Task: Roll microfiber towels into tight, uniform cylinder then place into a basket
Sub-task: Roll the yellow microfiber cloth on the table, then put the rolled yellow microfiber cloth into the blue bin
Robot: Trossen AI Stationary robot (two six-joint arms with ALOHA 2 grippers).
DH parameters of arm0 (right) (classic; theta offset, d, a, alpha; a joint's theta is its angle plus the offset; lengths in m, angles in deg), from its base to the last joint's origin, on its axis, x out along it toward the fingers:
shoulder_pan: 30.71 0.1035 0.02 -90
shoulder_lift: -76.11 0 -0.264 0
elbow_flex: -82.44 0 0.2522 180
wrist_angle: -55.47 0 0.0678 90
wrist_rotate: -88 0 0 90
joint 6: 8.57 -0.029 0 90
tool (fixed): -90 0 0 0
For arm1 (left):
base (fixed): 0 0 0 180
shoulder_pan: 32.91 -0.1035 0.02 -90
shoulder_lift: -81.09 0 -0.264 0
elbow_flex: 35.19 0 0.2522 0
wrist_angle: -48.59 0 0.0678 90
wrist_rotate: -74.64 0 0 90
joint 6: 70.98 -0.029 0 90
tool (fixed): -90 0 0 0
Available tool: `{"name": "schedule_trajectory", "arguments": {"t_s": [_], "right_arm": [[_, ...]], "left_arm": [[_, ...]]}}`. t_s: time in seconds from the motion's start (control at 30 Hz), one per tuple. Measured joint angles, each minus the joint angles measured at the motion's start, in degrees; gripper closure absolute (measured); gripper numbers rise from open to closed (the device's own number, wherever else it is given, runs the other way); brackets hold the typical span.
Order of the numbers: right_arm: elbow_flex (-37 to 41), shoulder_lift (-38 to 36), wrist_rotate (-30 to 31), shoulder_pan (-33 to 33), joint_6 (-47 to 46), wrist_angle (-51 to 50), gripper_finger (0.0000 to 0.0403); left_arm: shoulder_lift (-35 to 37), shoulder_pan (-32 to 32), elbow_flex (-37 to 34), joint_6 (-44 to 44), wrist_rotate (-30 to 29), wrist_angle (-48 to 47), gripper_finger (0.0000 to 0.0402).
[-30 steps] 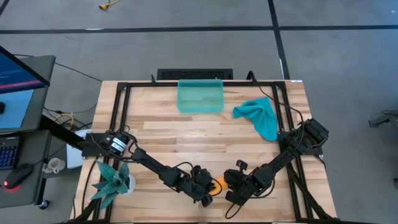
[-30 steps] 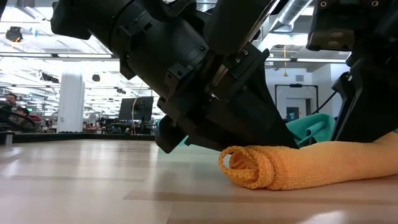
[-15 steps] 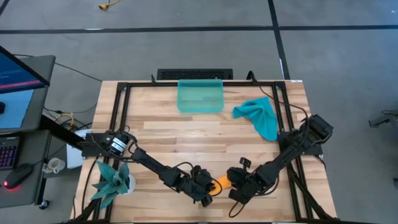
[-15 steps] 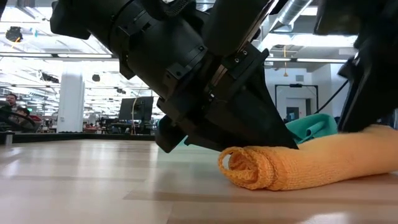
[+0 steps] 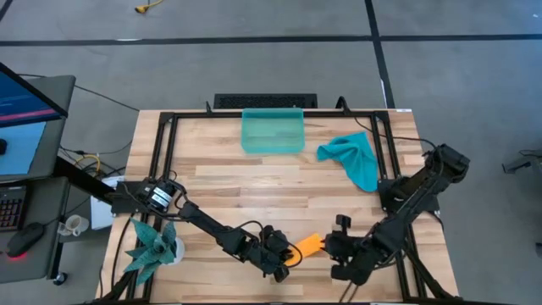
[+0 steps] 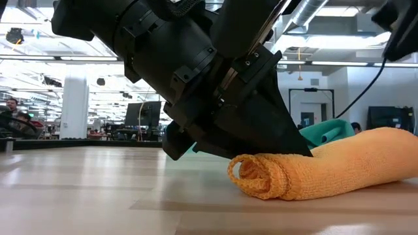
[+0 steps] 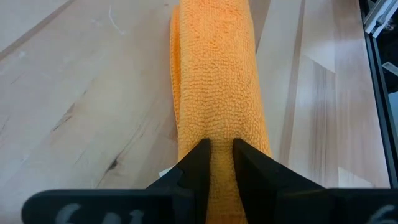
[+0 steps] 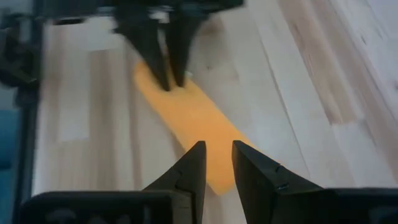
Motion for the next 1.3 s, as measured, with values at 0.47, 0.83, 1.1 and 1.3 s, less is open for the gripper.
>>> {"name": "schedule_trajectory", "arguments": {"t_s": [0.47,0.83,1.1,1.3], "right_arm": [[-0.1,7.2,-1.8,0.4,29.3,7.6,0.0277],[-0.2,16.1,-0.5,-0.8,38.8,10.9,0.0157],[-1.1,15.5,-0.6,-1.0,38.8,7.4,0.0138],[-6.2,15.5,-0.6,-1.8,38.8,1.1,0.0138]], "left_arm": [[0.0,-0.2,0.0,0.0,0.2,0.0,0.0335],[0.0,-0.3,0.0,0.0,0.3,0.0,0.0335],[0.0,-0.3,0.0,0.0,0.2,0.1,0.0335],[0.0,-0.3,-0.1,-0.5,0.0,0.5,0.0335]]}}
